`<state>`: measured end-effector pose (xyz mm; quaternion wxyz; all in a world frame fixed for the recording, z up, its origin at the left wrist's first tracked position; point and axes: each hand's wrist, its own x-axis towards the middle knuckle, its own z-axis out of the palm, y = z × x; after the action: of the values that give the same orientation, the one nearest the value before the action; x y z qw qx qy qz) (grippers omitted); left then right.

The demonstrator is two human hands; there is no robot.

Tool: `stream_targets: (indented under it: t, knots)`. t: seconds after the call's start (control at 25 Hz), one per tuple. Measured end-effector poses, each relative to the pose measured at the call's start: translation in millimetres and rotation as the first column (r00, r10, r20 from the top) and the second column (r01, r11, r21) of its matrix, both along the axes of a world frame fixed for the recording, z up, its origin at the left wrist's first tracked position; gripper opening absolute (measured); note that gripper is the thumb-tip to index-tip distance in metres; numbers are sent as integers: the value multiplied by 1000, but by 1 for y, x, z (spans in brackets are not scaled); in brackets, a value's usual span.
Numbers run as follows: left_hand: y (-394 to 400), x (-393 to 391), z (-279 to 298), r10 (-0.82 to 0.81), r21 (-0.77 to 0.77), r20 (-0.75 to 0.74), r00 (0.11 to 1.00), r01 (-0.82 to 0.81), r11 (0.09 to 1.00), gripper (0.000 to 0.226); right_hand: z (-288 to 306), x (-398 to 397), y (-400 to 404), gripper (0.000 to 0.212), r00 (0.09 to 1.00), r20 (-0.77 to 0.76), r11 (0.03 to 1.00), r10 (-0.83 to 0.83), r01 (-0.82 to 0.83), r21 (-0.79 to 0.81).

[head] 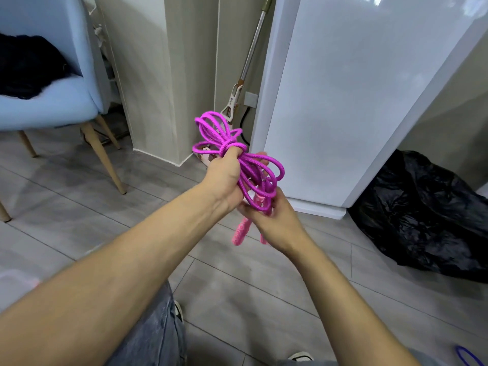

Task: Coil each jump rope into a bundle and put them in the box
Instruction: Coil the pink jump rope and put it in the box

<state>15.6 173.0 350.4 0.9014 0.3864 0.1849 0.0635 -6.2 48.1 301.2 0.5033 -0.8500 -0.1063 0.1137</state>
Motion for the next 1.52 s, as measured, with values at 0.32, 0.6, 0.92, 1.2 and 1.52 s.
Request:
stream_targets:
  t: [0.32,0.6,0.92,1.2,1.52]
  knots:
    - [30,-1,-5,-42,629,-380,924,292,721,20,27,21,-25,21,991,90,989,-101,90,117]
    - [29,-2,-16,-681,902,-236,693,416,111,93,53,19,-60,28,984,-165,981,62,-29,194]
    - [8,-18,-15,-754,791,-197,626,557,255,26,56,19,-70,41,974,-131,974,184,-163,158]
    - [12,-17,-3,-587,825,-136,798,419,379,18,52,35,-91,33,974,166,970,155,-118,-214]
    - [19,-5,-3,-508,807,-77,858,353,473,24,56,43,-113,39,948,303,955,96,-2,-298]
